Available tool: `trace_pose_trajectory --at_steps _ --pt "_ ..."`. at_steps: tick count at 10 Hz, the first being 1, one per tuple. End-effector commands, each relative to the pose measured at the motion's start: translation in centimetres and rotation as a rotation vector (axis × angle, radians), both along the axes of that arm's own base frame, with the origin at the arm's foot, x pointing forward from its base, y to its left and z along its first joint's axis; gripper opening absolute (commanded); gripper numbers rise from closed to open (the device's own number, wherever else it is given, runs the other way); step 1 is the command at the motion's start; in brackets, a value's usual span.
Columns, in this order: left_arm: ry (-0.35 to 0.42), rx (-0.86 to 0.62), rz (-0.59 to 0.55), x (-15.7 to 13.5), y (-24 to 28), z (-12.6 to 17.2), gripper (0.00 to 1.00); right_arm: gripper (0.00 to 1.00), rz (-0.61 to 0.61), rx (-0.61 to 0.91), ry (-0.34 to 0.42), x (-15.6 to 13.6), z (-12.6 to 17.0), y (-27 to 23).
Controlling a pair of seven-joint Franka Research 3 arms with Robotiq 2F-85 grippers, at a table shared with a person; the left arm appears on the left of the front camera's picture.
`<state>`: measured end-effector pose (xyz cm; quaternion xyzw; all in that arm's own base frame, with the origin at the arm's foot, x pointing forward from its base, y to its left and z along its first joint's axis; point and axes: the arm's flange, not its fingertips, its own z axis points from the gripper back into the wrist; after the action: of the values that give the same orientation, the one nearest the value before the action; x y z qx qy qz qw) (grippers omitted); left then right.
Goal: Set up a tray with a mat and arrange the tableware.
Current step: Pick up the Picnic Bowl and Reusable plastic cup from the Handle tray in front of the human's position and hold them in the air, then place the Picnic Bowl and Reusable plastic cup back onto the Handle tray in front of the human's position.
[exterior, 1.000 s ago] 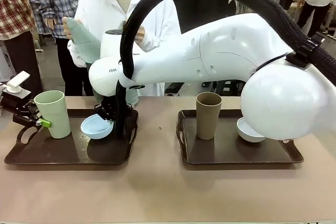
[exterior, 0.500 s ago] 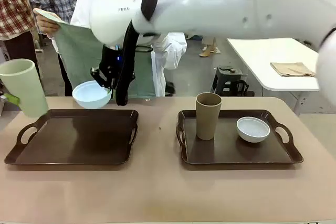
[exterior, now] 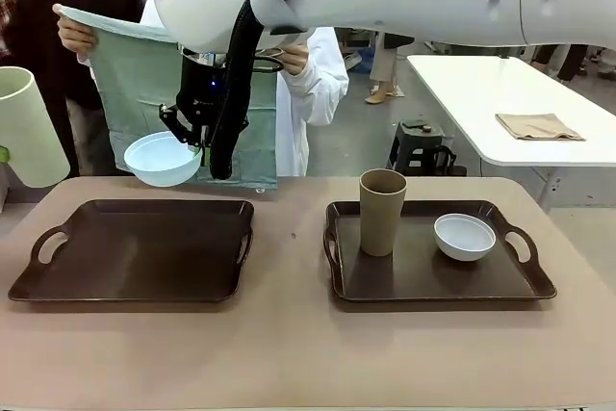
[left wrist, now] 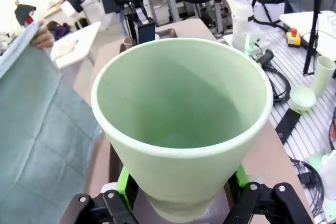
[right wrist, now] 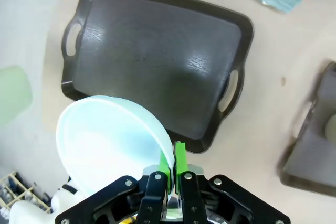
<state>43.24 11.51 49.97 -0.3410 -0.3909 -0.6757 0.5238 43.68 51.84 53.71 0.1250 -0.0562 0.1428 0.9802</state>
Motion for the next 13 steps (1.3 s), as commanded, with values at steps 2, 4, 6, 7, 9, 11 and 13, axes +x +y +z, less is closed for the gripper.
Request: trace_pose_trajectory --at_steps 2,4,6,7,9,11,13 --pt "0.009 0.000 -0.008 0.70 0.07 -0.74 0.27 0.00 -0.002 0.001 -0.006 0.05 0.13 -0.08" --pt "0.009 0.000 -0.008 0.70 0.07 -0.74 0.27 0.00 -0.002 0.001 -0.006 0.05 0.13 -0.08" --pt "0.009 0.000 -0.008 0.70 0.07 -0.74 0.27 0.00 -0.002 0.001 -0.006 0.05 0.13 -0.08" --pt "0.009 0.000 -0.008 0.70 0.07 -0.74 0.27 0.00 -0.002 0.001 -0.006 0.05 0.13 -0.08" --pt "0.009 0.000 -0.008 0.70 0.07 -0.74 0.27 0.00 -0.002 0.001 -0.006 0.05 0.13 -0.08" --pt "0.009 0.000 -0.008 0.70 0.07 -0.74 0.27 0.00 -0.002 0.001 -0.006 0.05 0.13 -0.08" --pt "0.009 0.000 -0.008 0.70 0.07 -0.74 0.27 0.00 -0.002 0.001 -0.006 0.05 0.13 -0.08"
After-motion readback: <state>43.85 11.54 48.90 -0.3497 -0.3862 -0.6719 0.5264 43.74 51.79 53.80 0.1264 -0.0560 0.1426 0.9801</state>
